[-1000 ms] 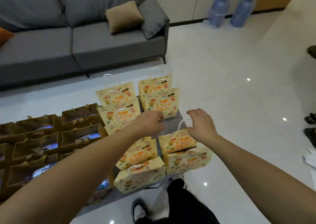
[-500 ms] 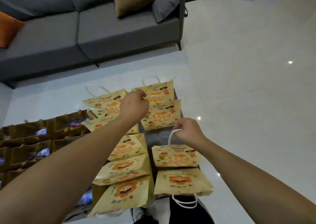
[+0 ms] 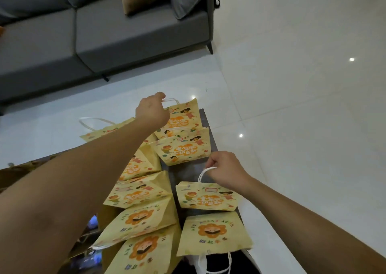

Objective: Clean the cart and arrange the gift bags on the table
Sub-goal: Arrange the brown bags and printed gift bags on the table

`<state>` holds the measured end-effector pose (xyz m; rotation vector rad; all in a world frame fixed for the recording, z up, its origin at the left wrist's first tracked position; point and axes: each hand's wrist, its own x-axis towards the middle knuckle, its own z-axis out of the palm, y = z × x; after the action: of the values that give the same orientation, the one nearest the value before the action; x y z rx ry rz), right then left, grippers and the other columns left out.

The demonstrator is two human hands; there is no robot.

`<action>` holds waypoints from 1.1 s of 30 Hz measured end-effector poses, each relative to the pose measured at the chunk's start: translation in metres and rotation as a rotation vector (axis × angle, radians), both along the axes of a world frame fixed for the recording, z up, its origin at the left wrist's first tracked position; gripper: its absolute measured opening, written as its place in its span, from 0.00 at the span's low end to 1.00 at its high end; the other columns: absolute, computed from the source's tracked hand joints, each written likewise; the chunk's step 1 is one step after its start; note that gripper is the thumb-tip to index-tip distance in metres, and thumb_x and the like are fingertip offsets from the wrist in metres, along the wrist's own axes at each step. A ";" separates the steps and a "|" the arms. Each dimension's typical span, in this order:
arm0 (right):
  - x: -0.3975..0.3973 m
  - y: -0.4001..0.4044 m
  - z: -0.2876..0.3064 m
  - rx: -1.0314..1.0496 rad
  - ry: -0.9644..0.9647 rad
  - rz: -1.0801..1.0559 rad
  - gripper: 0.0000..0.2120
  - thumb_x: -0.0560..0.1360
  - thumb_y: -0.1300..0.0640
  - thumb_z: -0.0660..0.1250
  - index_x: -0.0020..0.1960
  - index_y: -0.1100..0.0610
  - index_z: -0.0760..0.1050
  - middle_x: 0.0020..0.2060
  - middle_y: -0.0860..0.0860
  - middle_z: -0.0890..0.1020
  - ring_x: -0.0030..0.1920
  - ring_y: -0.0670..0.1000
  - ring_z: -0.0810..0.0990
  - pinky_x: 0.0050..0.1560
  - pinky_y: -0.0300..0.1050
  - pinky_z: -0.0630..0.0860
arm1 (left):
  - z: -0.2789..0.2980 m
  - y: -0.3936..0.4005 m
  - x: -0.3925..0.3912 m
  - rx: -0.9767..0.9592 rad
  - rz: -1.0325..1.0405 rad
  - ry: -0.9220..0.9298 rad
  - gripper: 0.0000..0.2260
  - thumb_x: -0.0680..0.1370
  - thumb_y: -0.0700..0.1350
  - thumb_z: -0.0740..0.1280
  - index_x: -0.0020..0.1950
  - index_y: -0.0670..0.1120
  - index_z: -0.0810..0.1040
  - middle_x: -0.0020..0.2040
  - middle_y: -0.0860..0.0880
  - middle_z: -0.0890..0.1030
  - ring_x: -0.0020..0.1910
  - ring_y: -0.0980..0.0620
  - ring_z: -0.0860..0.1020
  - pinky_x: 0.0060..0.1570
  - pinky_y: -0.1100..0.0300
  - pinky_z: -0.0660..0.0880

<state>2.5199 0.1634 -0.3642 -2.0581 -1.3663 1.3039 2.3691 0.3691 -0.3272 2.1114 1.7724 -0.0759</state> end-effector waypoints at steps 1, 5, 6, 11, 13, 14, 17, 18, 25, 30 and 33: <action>0.001 -0.002 0.001 0.003 0.005 -0.015 0.09 0.70 0.63 0.70 0.39 0.49 0.79 0.41 0.47 0.81 0.43 0.48 0.79 0.44 0.48 0.80 | -0.001 0.003 0.001 0.015 -0.008 0.017 0.18 0.80 0.44 0.66 0.70 0.48 0.75 0.61 0.45 0.81 0.56 0.44 0.78 0.48 0.55 0.72; -0.001 -0.012 0.010 0.030 0.025 -0.063 0.09 0.69 0.62 0.72 0.37 0.49 0.78 0.40 0.48 0.81 0.43 0.49 0.79 0.43 0.48 0.80 | 0.009 0.007 0.008 0.121 0.004 0.024 0.12 0.83 0.51 0.65 0.58 0.45 0.83 0.48 0.45 0.83 0.46 0.45 0.78 0.43 0.54 0.74; -0.002 -0.014 0.013 0.033 0.017 -0.064 0.09 0.69 0.62 0.73 0.37 0.50 0.78 0.39 0.48 0.81 0.43 0.49 0.79 0.43 0.48 0.79 | 0.012 0.005 0.009 0.141 0.012 0.001 0.13 0.83 0.52 0.65 0.57 0.45 0.83 0.47 0.45 0.83 0.45 0.46 0.79 0.43 0.54 0.75; -0.012 -0.031 0.019 0.001 -0.047 -0.051 0.11 0.71 0.61 0.74 0.35 0.49 0.76 0.38 0.48 0.81 0.41 0.48 0.79 0.36 0.42 0.75 | 0.041 -0.007 0.005 0.275 0.030 -0.185 0.11 0.84 0.47 0.63 0.56 0.44 0.84 0.49 0.47 0.84 0.51 0.48 0.75 0.48 0.52 0.75; -0.018 -0.039 0.025 -0.001 -0.080 -0.047 0.12 0.71 0.60 0.74 0.35 0.48 0.75 0.38 0.47 0.80 0.41 0.46 0.78 0.35 0.38 0.71 | 0.065 -0.014 -0.001 0.353 0.025 -0.226 0.11 0.84 0.44 0.62 0.56 0.44 0.83 0.49 0.49 0.83 0.53 0.50 0.68 0.48 0.54 0.68; -0.019 -0.042 0.029 0.002 -0.100 -0.047 0.13 0.71 0.60 0.74 0.34 0.48 0.74 0.38 0.47 0.79 0.40 0.45 0.77 0.34 0.37 0.69 | 0.078 -0.017 -0.004 0.386 0.013 -0.249 0.11 0.85 0.44 0.61 0.55 0.44 0.83 0.46 0.50 0.81 0.53 0.49 0.67 0.48 0.53 0.67; -0.019 -0.049 0.047 0.013 -0.166 -0.080 0.09 0.71 0.62 0.73 0.36 0.51 0.77 0.37 0.46 0.79 0.39 0.44 0.76 0.32 0.36 0.67 | 0.118 -0.029 -0.016 0.460 -0.040 -0.309 0.13 0.85 0.48 0.60 0.54 0.44 0.82 0.40 0.50 0.73 0.55 0.46 0.69 0.52 0.48 0.72; -0.017 -0.050 0.054 0.023 -0.185 -0.098 0.06 0.70 0.63 0.72 0.38 0.53 0.80 0.38 0.47 0.80 0.39 0.45 0.76 0.33 0.37 0.68 | 0.132 -0.032 -0.019 0.486 -0.051 -0.325 0.14 0.85 0.49 0.60 0.53 0.43 0.82 0.40 0.50 0.72 0.56 0.44 0.70 0.53 0.47 0.73; 0.007 -0.047 0.126 0.142 -0.286 -0.226 0.12 0.71 0.67 0.66 0.34 0.52 0.78 0.34 0.44 0.79 0.37 0.45 0.77 0.31 0.35 0.67 | 0.223 -0.055 -0.034 0.716 -0.112 -0.465 0.11 0.84 0.48 0.62 0.51 0.46 0.82 0.46 0.46 0.82 0.47 0.45 0.77 0.45 0.53 0.67; 0.024 -0.043 0.189 0.283 -0.312 -0.378 0.07 0.66 0.67 0.64 0.38 0.69 0.79 0.40 0.64 0.84 0.40 0.63 0.82 0.34 0.51 0.75 | 0.284 -0.069 -0.042 0.802 -0.104 -0.603 0.12 0.83 0.48 0.62 0.44 0.44 0.78 0.42 0.49 0.81 0.42 0.48 0.75 0.41 0.55 0.63; 0.029 -0.037 0.237 0.376 -0.369 -0.458 0.08 0.67 0.66 0.67 0.43 0.71 0.80 0.43 0.65 0.84 0.48 0.65 0.82 0.48 0.61 0.81 | 0.315 -0.081 -0.043 0.802 -0.092 -0.718 0.13 0.82 0.49 0.62 0.43 0.43 0.78 0.40 0.48 0.80 0.41 0.48 0.75 0.38 0.55 0.63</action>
<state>2.5485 0.1266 -0.1271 -2.2192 -1.0701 0.4576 2.3266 0.2885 -0.0120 2.2411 1.3475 1.3847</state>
